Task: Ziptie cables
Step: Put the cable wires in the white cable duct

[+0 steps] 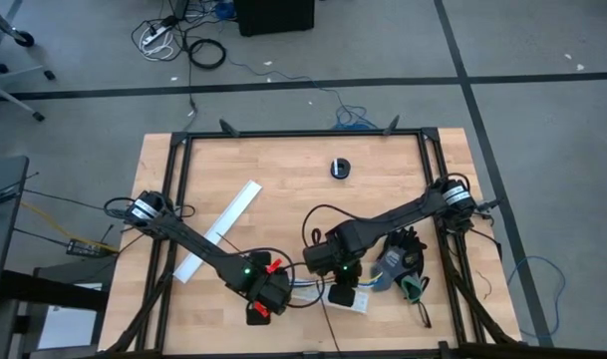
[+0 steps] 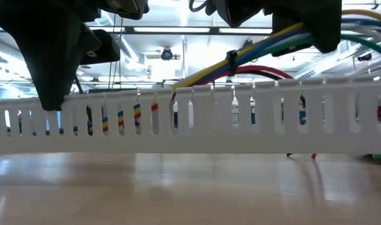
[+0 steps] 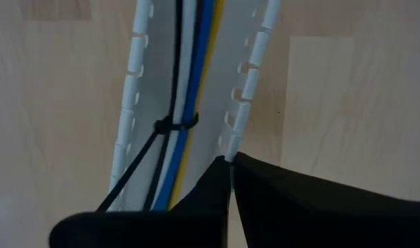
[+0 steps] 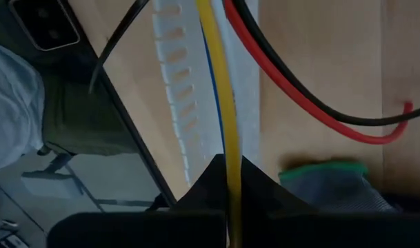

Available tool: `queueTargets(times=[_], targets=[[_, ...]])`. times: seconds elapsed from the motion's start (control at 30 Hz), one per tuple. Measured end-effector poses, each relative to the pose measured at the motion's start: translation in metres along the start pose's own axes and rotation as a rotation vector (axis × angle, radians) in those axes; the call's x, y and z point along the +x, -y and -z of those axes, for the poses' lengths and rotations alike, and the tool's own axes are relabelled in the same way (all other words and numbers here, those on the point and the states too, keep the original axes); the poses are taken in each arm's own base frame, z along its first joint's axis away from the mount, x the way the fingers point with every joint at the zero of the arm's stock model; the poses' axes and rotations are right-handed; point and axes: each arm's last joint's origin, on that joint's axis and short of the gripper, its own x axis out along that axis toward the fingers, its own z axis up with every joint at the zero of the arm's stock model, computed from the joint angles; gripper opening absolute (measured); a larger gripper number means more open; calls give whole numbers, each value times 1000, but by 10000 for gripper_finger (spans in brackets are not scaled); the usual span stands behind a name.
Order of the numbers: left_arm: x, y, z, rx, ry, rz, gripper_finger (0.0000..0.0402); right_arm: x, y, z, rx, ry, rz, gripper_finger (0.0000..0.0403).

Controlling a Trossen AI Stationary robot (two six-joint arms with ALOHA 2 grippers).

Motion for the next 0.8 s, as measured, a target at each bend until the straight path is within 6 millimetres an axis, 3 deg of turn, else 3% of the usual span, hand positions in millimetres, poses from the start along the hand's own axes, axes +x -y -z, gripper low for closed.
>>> queueTargets(times=[0.23,0.57,0.8], targets=[[0,6,-6,-35,43,83,0,7,-3,-1,-24,25,-14,1],[2,8,-6,-64,42,120,0,44,-1,-13,-67,-57,35,1],[8,4,-3,-112,38,88,0,45,-2,-15,-120,-27,45,2]])
